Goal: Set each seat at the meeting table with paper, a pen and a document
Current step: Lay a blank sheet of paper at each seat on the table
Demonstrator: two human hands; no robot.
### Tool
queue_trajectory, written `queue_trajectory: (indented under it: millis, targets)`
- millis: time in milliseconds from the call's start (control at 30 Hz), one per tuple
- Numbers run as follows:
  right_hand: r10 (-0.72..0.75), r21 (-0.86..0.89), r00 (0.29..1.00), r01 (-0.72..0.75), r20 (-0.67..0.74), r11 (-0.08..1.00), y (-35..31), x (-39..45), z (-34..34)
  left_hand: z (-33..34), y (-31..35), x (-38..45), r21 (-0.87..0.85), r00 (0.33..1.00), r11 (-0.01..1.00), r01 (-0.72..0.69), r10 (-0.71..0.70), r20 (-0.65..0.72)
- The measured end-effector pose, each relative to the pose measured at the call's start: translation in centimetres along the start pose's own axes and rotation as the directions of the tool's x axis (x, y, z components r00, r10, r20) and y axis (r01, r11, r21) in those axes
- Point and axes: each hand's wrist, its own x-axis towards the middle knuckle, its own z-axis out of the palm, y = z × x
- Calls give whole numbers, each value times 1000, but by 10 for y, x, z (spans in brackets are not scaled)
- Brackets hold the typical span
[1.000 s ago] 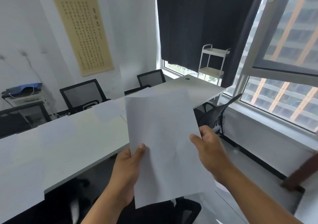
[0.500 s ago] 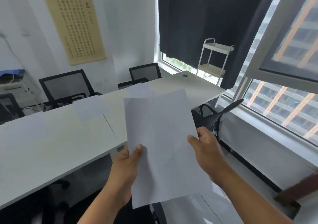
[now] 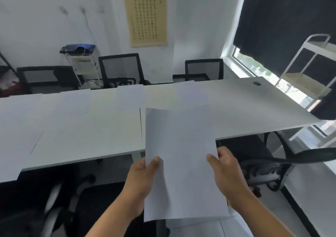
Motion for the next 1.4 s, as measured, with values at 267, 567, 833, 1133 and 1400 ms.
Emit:
queue_trajectory:
  millis: [267,567,833,1133,1400]
  targets:
    - [9,-9,982,-8,190,1000,2,85,-39,68,5,32,-45,983,998,46,-53,-173]
    - [57,-18,952,-54,301,998,16,162,-14,71,8,94,-92,957,992,90,-112,-269]
    - [108,-114,945,-75,309,991,27,259,57,40,15,211,-79,942,986,145,-162,-293]
    - [169,-194,932,-111,319,975,24,344,124,6,32,312,-127,924,965,229,-257,-285]
    - [210,-225,922,-139,327,964,57,380,147,-4,24,340,-169,917,951,259,-298,-266]
